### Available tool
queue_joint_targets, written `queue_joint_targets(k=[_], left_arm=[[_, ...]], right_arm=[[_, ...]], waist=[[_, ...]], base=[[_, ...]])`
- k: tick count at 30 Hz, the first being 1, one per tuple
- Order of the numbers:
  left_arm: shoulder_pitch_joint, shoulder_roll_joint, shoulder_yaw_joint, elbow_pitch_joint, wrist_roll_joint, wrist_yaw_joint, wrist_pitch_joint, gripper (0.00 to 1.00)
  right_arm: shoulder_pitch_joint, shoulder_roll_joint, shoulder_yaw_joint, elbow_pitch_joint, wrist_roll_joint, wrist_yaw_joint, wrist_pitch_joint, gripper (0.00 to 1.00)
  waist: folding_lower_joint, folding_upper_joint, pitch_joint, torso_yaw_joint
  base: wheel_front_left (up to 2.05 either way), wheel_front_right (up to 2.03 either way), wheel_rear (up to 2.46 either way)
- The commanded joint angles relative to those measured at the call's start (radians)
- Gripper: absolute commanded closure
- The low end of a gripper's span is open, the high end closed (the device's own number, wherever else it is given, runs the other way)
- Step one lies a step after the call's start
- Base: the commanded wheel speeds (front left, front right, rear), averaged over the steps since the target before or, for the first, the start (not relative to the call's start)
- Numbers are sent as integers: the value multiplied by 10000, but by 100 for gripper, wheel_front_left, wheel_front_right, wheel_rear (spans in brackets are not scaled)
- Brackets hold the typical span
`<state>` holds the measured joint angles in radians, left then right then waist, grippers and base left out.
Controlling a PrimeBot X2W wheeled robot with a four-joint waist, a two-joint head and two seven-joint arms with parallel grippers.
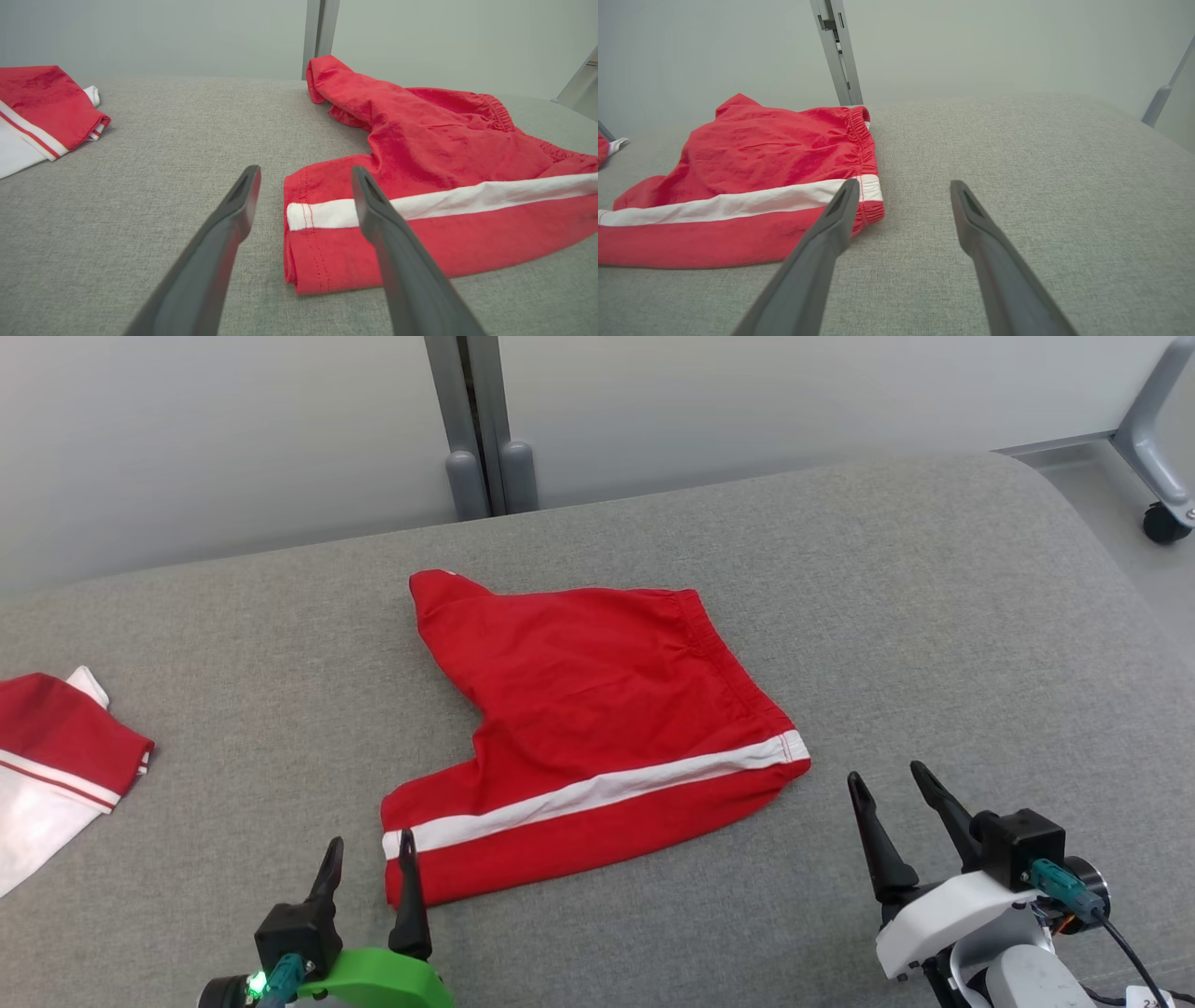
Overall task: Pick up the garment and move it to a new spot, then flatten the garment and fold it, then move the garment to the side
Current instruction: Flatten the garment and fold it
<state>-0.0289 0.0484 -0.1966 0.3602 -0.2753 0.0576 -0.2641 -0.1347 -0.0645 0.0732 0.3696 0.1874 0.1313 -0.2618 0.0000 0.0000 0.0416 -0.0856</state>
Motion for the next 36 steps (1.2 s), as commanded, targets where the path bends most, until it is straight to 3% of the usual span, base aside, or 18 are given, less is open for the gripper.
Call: queue_joint_targets(k=[1,15,36], left_arm=[[106,42,-46,-23,-64,-33,-5,0],[-780,42,-555,854,-841,-486,-5,0],[-1432,42,-674,1385,-1417,-497,-5,0]], right_arm=[[3,5,14,-22,-39,-10,-46,0],[-551,19,214,-7,101,-10,-46,0],[-1111,-47,383,218,157,-10,-46,0]], waist=[[0,0,4,2],[0,0,862,58],[0,0,1535,172]], base=[[0,0,0],[0,0,0],[0,0,0]])
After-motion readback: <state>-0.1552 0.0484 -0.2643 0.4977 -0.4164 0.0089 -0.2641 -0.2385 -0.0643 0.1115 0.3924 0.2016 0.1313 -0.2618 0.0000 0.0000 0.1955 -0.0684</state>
